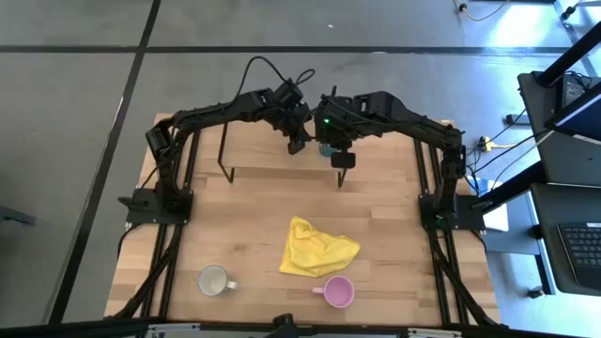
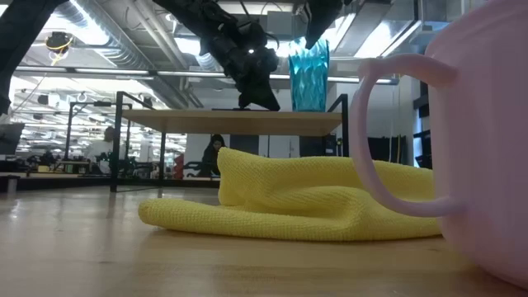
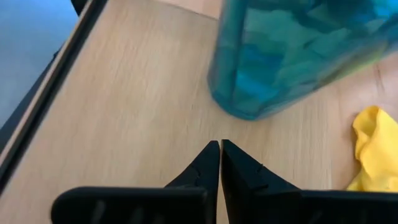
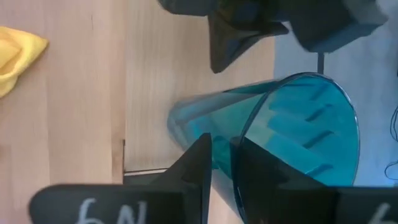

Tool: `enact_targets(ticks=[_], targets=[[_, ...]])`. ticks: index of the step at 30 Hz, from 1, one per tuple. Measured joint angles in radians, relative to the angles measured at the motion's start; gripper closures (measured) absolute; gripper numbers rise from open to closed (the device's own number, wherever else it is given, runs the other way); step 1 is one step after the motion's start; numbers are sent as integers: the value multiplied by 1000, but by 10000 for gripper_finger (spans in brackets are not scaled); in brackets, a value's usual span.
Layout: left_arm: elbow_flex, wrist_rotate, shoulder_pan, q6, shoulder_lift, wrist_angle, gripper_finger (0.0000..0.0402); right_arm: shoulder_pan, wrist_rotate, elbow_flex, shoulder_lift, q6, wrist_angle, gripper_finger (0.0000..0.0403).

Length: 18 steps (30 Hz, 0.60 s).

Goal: Stack small to large cups/mugs on shelf
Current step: Put the blue cup on the shelf

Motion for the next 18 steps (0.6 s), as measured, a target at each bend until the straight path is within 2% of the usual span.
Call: enact_targets(ticks=[18], targets=[[0,-6,-5,14,0,-58,400,0,-25,0,0,-28,88,336]])
